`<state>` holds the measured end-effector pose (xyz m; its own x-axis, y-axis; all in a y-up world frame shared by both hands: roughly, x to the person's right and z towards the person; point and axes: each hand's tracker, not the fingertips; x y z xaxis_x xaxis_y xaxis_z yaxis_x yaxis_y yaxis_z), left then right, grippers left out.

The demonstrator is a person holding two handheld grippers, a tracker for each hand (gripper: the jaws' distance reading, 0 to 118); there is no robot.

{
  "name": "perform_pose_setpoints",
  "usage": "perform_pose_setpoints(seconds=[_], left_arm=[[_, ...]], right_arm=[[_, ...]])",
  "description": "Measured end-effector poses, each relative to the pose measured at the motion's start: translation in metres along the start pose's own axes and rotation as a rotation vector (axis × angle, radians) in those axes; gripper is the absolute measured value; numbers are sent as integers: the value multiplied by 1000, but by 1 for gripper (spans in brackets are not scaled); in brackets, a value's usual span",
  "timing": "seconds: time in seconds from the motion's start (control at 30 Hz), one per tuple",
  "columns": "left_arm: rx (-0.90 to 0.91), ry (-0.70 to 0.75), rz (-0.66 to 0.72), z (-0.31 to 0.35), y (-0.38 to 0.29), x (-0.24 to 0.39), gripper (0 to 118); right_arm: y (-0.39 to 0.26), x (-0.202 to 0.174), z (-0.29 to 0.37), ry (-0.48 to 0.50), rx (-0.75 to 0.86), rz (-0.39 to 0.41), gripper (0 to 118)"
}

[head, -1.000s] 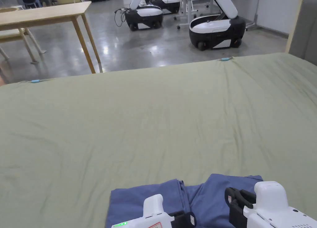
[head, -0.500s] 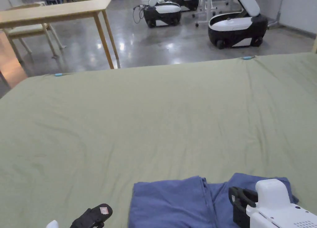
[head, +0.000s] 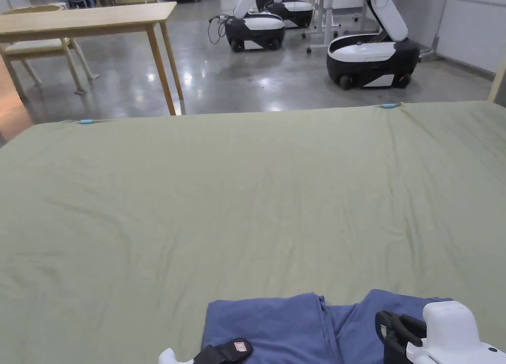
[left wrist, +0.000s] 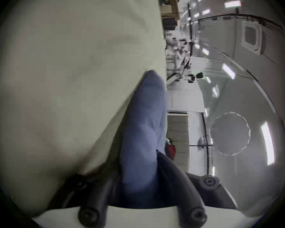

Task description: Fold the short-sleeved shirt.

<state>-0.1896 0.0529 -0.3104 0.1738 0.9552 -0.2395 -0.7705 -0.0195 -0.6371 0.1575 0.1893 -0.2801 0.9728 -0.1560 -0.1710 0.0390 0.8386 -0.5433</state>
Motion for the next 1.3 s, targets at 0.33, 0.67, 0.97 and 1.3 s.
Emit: perform_pose_setpoints(seconds=[0.33,0.67,0.97,1.3], left_arm=[[159,202,-302,64,39,25,5],[195,390,-1180,70,19,135,5],[-251,672,-1669,-102,-152,133,5],[-207,317,-1182,-54,-107,174,99]], right_arm=[[3,0,3,-4,6,10,4],[0,-5,2,12,0,36,4],[-13,25,16,-16,-4,-24,4],[-14,43,22,-22,-1,-26,4]])
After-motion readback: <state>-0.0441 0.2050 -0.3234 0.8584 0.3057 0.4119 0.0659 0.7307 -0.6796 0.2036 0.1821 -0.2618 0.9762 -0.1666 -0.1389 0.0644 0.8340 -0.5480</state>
